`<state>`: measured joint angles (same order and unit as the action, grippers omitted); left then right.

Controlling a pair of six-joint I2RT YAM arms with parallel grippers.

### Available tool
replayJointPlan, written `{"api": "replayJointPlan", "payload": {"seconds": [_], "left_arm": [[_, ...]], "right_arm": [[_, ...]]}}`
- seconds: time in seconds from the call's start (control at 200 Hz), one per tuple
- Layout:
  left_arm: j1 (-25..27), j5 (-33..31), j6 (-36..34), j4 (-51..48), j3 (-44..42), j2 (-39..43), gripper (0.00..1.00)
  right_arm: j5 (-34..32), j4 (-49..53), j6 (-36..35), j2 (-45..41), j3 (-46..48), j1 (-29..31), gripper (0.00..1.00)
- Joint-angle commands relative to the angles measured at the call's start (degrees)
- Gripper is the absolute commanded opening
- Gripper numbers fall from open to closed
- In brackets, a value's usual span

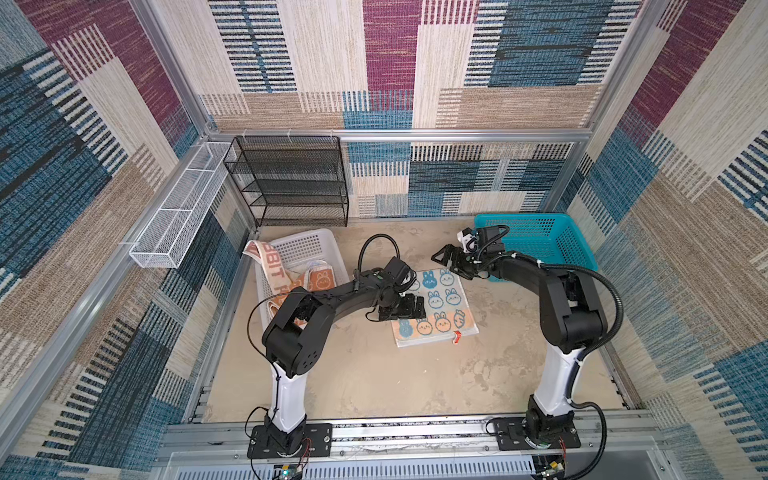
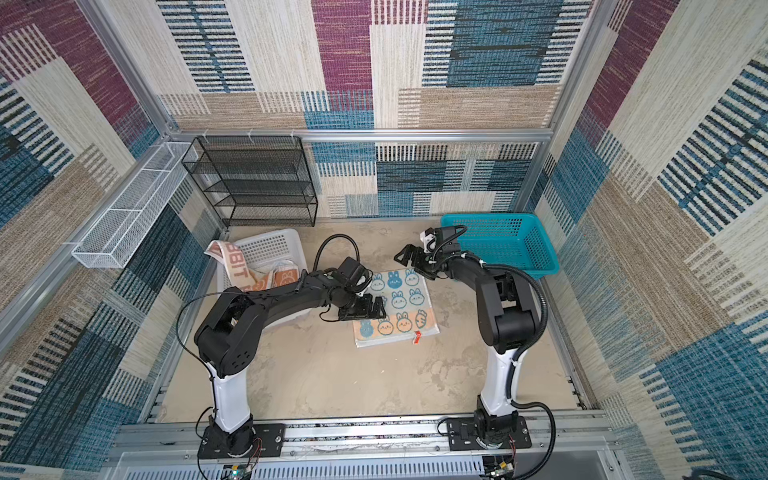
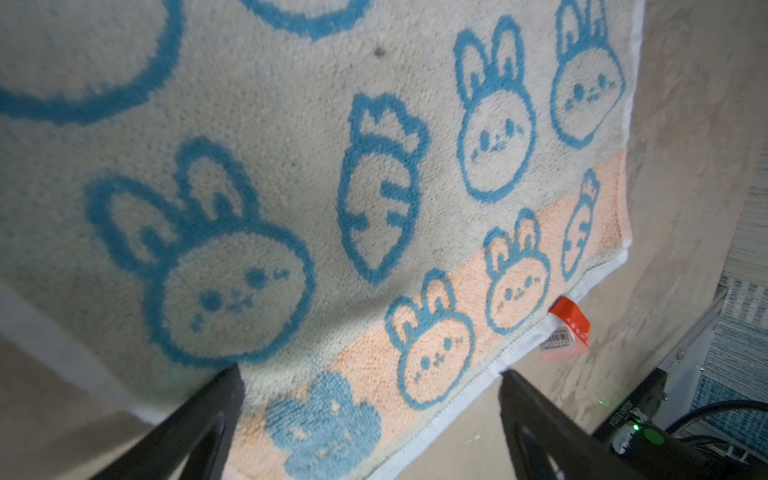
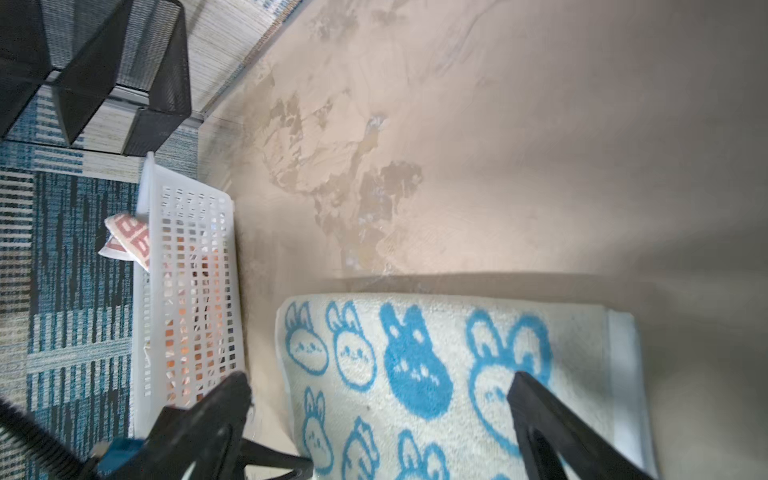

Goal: Fold and stack the towels
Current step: 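Raise the right gripper away from the towel while the left gripper hovers above it, then lower both grippers and pinch the cream towel's edge farthest from the robot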

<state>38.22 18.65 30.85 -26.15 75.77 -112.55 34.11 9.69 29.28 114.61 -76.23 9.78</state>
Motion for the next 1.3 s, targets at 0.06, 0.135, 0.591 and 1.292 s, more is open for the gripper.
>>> {"api": "replayJointPlan", "payload": {"seconds": [0.06, 0.135, 0.591, 1.292], "left_arm": [[0.01, -1.22, -0.35, -4.64, -2.07, -0.65, 0.99], [-0.07, -1.04, -1.09, -5.28, -2.60, -0.32, 0.99], [-3.06, -3.42, -2.01, -4.94, 5.29, 8.68, 0.99], [-9.99, -1.24, -0.50, -2.34, 18.96, -9.97, 0.99]], "right_arm": [[0.17, -1.04, -0.33, 4.70, -2.45, -0.03, 0.99], [-1.23, -0.22, -0.98, 5.98, -3.29, -0.03, 0.99], [0.51, -0.22, -1.28, -5.08, 1.22, 0.53, 0.99], [3.60, -2.34, -0.86, -3.53, 3.28, 0.30, 0.99]]}}
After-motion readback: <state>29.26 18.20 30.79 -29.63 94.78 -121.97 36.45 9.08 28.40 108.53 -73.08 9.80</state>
